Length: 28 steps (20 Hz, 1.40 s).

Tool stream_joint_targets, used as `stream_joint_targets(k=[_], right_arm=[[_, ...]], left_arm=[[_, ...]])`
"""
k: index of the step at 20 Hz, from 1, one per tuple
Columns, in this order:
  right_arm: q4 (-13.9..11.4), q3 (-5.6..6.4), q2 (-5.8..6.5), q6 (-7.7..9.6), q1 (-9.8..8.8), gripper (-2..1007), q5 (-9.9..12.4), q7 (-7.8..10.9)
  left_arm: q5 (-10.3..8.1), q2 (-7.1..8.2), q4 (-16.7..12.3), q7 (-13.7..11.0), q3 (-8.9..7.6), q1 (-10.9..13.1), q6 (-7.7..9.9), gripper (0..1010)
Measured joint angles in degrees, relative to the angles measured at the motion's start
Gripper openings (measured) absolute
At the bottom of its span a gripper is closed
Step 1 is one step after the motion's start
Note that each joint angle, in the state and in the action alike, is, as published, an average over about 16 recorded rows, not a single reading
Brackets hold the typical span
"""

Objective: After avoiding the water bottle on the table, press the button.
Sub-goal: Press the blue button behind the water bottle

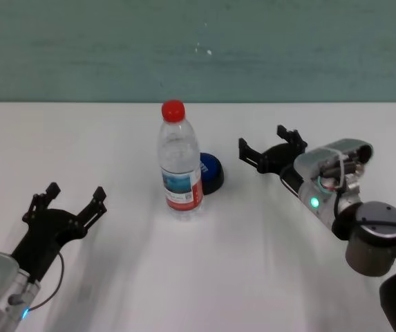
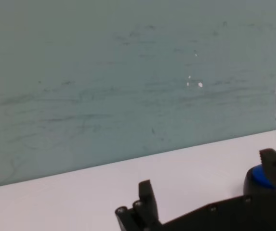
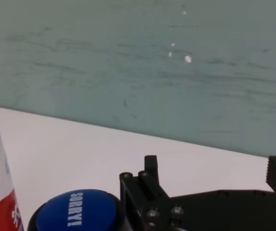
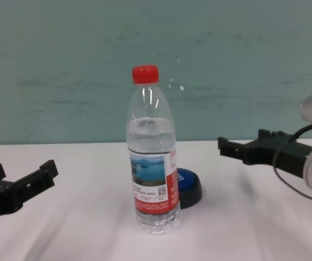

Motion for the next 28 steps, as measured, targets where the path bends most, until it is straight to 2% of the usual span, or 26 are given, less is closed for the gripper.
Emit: stream_joint_targets(k=[12, 28], right_arm=[[9.9, -2.74, -1.57, -0.91, 7.62, 1004, -0.4, 2.56], [21.6, -4.94, -3.85, -3.00, 14.45, 1004, 0.2, 5.45]], left_arm=[[0.00, 0.00, 0.0, 0.0, 0.00, 0.0, 0.00, 1010], [0.00, 0.00, 0.0, 0.0, 0.00, 0.0, 0.00, 1010]])
